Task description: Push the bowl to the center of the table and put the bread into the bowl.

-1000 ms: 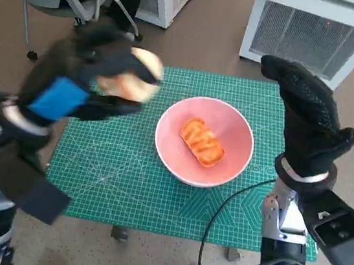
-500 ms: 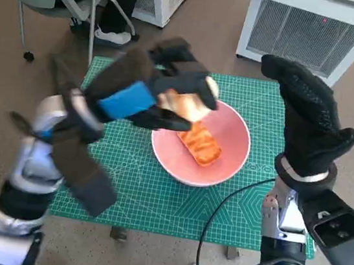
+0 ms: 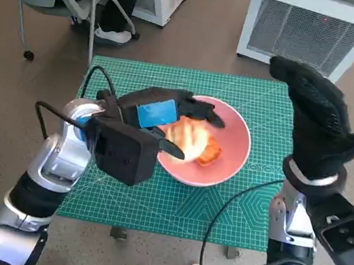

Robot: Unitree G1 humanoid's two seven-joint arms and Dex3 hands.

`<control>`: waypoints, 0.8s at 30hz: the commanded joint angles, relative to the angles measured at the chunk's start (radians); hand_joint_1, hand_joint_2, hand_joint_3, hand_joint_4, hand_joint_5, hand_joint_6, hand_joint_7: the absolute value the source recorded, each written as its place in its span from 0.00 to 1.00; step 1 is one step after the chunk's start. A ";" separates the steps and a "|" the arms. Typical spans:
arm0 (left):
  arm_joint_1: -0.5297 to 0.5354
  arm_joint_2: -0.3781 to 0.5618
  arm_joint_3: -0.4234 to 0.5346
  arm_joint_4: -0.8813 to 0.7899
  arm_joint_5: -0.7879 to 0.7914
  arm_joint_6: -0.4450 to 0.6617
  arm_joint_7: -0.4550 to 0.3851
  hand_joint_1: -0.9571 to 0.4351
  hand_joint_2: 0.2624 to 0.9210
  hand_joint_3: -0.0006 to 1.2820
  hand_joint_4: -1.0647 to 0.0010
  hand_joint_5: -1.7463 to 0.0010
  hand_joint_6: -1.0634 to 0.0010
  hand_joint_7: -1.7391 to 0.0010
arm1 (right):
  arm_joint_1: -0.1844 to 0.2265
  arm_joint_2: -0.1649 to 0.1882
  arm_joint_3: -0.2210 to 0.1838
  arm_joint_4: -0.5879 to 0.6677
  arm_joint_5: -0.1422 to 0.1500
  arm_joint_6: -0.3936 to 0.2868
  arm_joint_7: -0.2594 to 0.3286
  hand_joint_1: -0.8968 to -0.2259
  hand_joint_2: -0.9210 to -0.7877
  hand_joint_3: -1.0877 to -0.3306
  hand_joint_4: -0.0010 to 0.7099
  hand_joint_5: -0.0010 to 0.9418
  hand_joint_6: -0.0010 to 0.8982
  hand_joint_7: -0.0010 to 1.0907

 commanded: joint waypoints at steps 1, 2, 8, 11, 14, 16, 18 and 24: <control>0.021 -0.022 0.032 0.027 -0.012 -0.158 0.087 0.41 0.97 0.00 1.00 1.00 0.87 1.00 | 0.012 -0.005 -0.009 0.009 0.000 0.004 -0.007 0.48 0.00 0.33 0.00 0.48 0.00 0.61; 0.030 -0.034 0.045 0.043 -0.022 -0.207 0.119 0.41 0.97 0.00 1.00 1.00 0.89 1.00 | 0.010 -0.007 -0.011 0.010 0.002 0.005 -0.006 0.48 0.00 0.33 0.00 0.48 0.00 0.60; 0.070 -0.110 0.128 0.101 -0.076 -0.416 0.286 0.45 0.99 0.01 1.00 1.00 0.94 1.00 | 0.003 -0.015 -0.025 0.023 0.011 0.007 -0.003 0.49 0.00 0.35 0.00 0.51 0.00 0.59; 0.075 -0.156 0.168 0.126 -0.096 -0.496 0.371 0.46 1.00 0.01 1.00 1.00 0.91 0.99 | -0.003 -0.018 -0.035 0.032 0.013 0.006 -0.005 0.49 0.00 0.36 0.00 0.53 0.00 0.59; 0.081 -0.213 0.217 0.164 -0.128 -0.587 0.465 0.44 1.00 0.08 0.99 1.00 0.88 0.98 | -0.014 -0.019 -0.044 0.039 0.009 0.006 -0.015 0.49 0.00 0.37 0.00 0.55 0.00 0.59; 0.089 -0.247 0.242 0.180 -0.168 -0.618 0.494 0.42 1.00 0.13 0.98 1.00 0.87 0.97 | -0.020 -0.017 -0.047 0.038 -0.001 0.001 -0.024 0.49 0.00 0.38 0.00 0.56 0.00 0.59; 0.094 -0.269 0.253 0.187 -0.196 -0.631 0.507 0.39 1.00 0.17 0.97 0.99 0.85 0.97 | -0.025 -0.017 -0.049 0.038 -0.010 -0.002 -0.030 0.50 0.00 0.39 0.01 0.57 0.00 0.59; 0.113 -0.324 0.282 0.191 -0.266 -0.655 0.540 0.34 1.00 0.27 0.93 0.99 0.83 0.97 | -0.050 -0.028 -0.050 0.053 -0.047 -0.028 -0.046 0.51 0.00 0.37 0.05 0.52 0.00 0.56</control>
